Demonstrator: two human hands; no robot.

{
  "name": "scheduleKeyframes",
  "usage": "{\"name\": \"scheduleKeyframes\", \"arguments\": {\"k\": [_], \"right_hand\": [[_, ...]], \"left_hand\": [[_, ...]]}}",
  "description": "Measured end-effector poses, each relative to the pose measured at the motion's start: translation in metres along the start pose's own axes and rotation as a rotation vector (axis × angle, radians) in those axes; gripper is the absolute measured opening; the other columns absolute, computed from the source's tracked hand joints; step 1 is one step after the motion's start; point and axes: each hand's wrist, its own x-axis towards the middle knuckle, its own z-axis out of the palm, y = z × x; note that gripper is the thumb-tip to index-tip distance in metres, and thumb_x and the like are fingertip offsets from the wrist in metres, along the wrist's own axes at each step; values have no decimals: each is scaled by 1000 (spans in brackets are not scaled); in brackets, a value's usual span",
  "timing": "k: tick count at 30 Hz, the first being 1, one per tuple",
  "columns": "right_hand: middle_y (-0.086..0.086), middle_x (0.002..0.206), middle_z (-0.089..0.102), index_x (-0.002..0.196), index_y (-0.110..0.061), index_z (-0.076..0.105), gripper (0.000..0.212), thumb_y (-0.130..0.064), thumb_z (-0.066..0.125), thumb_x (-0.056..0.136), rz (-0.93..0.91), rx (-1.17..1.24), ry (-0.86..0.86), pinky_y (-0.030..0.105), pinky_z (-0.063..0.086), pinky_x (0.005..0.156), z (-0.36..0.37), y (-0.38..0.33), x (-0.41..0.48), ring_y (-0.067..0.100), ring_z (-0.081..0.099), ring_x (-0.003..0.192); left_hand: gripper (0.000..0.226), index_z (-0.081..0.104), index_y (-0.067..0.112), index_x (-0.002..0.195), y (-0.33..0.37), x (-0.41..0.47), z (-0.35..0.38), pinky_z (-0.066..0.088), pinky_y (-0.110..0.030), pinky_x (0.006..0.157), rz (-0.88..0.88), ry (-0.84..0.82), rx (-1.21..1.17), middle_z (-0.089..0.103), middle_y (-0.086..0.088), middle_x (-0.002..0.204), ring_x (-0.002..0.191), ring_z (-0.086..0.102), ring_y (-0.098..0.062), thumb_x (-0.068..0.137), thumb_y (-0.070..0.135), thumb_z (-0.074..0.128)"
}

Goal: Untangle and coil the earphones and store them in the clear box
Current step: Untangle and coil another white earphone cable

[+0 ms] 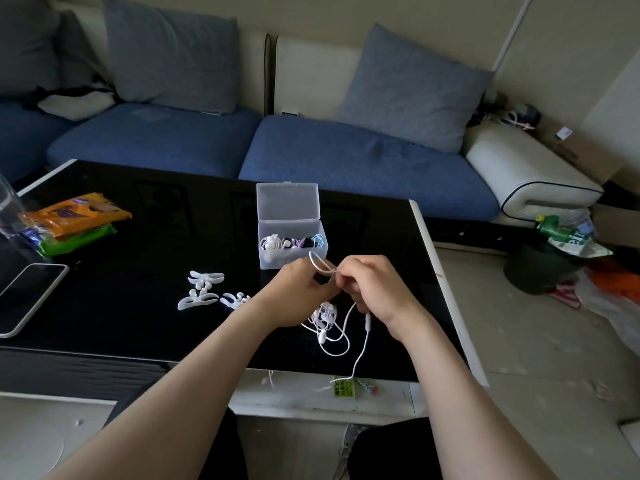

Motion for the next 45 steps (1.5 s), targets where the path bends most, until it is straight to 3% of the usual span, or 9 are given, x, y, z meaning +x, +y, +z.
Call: {"name": "scheduleKeyframes", "arguments": {"k": [4,7,12,17,22,25,31,36,45], "right_hand": [[-6,50,39,64,-14,64,33,-11,57,96,20,137,169,25,24,47,-4,-1,3,10,32,48],[-5,53,59,72,-14,76,28,-18,65,97,-19,11,305,23,41,55,-8,1,3,6,54,54],[15,91,78,92,-23,84,26,-25,62,104,21,-124,319,53,57,88,-4,7,1,37,70,97],[-6,53,50,95,-14,76,28,-23,53,109,43,13,229,28,37,55,-3,7,3,12,47,55],[-3,62,67,84,-17,78,32,-28,58,106,24,-24,246,27,42,64,-1,5,4,22,58,65],[13,83,76,81,-18,82,24,-32,72,98,-19,-38,265,32,53,73,1,7,4,27,71,87],[3,61,69,91,-21,83,15,-32,75,99,-139,-133,331,44,58,72,1,18,10,19,61,59],[0,68,71,96,-18,79,19,-31,68,103,-200,-241,496,43,58,66,0,25,14,19,68,65],[21,95,75,119,-5,52,29,-19,27,116,-67,529,645,39,65,72,-11,5,13,29,80,82]], "left_hand": [[23,78,21,90,-1,6,-3,56,-47,76,-43,101,-85,75,-2,79,72,68,-21,101,39,68],[18,81,23,100,1,7,-5,55,-23,77,-63,177,-134,79,9,84,82,72,-7,105,31,65],[15,79,21,97,1,7,-9,42,-5,62,-111,389,-94,76,10,82,75,65,4,103,26,66],[12,80,27,108,1,5,-13,40,0,73,3,346,-19,67,24,93,87,60,16,100,24,70],[8,80,29,98,-6,6,-14,41,-6,75,38,395,99,66,15,93,86,60,3,93,24,79],[12,74,27,90,-10,9,-12,52,-28,74,56,435,153,62,10,86,79,60,-8,87,15,76],[27,50,26,87,-15,10,-11,42,-38,66,42,404,369,54,6,88,74,52,-24,78,5,65],[25,46,22,98,-21,10,-10,32,-35,70,-43,314,583,48,7,95,75,45,-24,87,5,60],[39,63,24,107,-31,6,-16,38,-33,80,-260,103,746,63,-1,116,102,67,-29,88,-8,55]]}}
